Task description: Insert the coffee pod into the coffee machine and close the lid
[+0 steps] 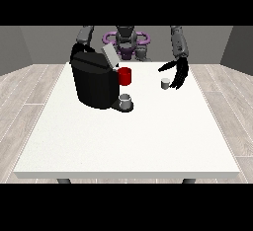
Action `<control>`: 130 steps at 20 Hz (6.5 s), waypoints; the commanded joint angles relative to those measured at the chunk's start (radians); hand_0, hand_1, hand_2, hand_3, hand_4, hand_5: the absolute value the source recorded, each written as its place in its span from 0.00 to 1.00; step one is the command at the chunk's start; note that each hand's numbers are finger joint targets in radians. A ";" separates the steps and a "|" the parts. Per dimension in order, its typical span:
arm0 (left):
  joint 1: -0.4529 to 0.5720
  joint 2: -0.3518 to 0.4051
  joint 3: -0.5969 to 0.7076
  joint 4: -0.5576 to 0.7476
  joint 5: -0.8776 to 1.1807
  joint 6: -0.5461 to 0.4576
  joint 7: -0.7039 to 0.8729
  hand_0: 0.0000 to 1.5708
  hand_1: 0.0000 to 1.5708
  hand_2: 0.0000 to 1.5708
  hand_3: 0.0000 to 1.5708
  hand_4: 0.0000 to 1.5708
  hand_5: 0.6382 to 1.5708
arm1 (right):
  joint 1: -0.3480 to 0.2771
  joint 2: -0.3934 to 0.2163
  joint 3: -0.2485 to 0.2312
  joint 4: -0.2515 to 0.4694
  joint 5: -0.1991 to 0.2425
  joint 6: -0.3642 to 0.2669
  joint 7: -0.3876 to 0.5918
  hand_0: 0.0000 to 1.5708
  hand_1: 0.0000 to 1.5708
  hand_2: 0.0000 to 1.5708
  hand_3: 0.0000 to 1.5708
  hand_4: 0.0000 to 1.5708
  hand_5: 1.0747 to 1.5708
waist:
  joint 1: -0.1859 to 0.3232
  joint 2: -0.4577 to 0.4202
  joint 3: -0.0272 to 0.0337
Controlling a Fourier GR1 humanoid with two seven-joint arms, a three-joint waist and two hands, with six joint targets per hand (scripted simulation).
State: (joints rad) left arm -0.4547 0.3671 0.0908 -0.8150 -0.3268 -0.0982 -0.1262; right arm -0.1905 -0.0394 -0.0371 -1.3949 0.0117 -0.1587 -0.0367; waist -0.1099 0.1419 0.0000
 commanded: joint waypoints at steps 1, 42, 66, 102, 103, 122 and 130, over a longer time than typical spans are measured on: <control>-0.008 0.070 -0.004 0.076 -0.060 0.016 -0.099 0.45 0.45 0.49 0.31 0.00 1.00 | 0.001 0.025 0.034 -0.025 0.017 -0.005 -0.032 0.00 0.00 0.00 0.00 0.30 1.00 | -0.028 0.060 -0.0006; -0.303 0.050 -0.057 0.140 -0.273 0.006 -0.195 0.80 0.80 0.85 0.82 0.35 1.00 | -0.056 -0.003 -0.053 0.129 -0.065 0.032 -0.052 0.00 0.00 0.00 0.00 0.31 1.00 | -0.005 -0.056 0.0001; -0.656 0.100 0.039 0.150 -0.279 -0.028 -0.009 0.80 0.80 0.84 0.80 0.33 1.00 | -0.128 -0.012 0.000 0.033 -0.031 0.038 -0.029 0.00 0.00 0.00 0.00 0.33 1.00 | -0.186 0.079 0.0002; -0.727 0.092 0.036 0.207 -0.330 -0.059 -0.017 0.78 0.78 0.81 0.76 0.31 1.00 | -0.123 0.004 -0.021 0.021 -0.045 0.002 -0.044 0.00 0.00 0.00 0.00 0.28 1.00 | -0.176 0.138 0.0002; -0.741 0.056 0.032 0.209 -0.322 -0.077 0.013 0.79 0.79 0.81 0.76 0.31 1.00 | -0.150 0.030 -0.012 0.029 -0.026 -0.040 -0.032 0.00 0.00 0.00 0.00 0.28 1.00 | -0.161 0.123 0.0002; -0.711 0.051 0.009 0.202 -0.368 -0.063 0.000 0.67 0.67 0.72 0.61 0.23 1.00 | -0.122 0.007 -0.039 0.055 -0.054 -0.005 -0.078 0.00 0.00 0.00 0.00 0.29 1.00 | -0.147 0.113 0.0004; -0.699 0.095 -0.026 0.226 -0.410 -0.103 -0.075 0.00 0.00 0.24 0.07 0.00 1.00 | -0.136 0.026 -0.001 0.000 -0.031 -0.037 0.000 0.00 0.00 0.00 0.00 0.24 1.00 | -0.171 0.112 -0.0002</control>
State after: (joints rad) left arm -1.1687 0.4479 0.0934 -0.6133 -0.7095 -0.1682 -0.1729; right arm -0.3188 -0.0352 -0.0669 -1.3603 -0.0362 -0.1689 -0.0866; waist -0.2703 0.2639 0.0016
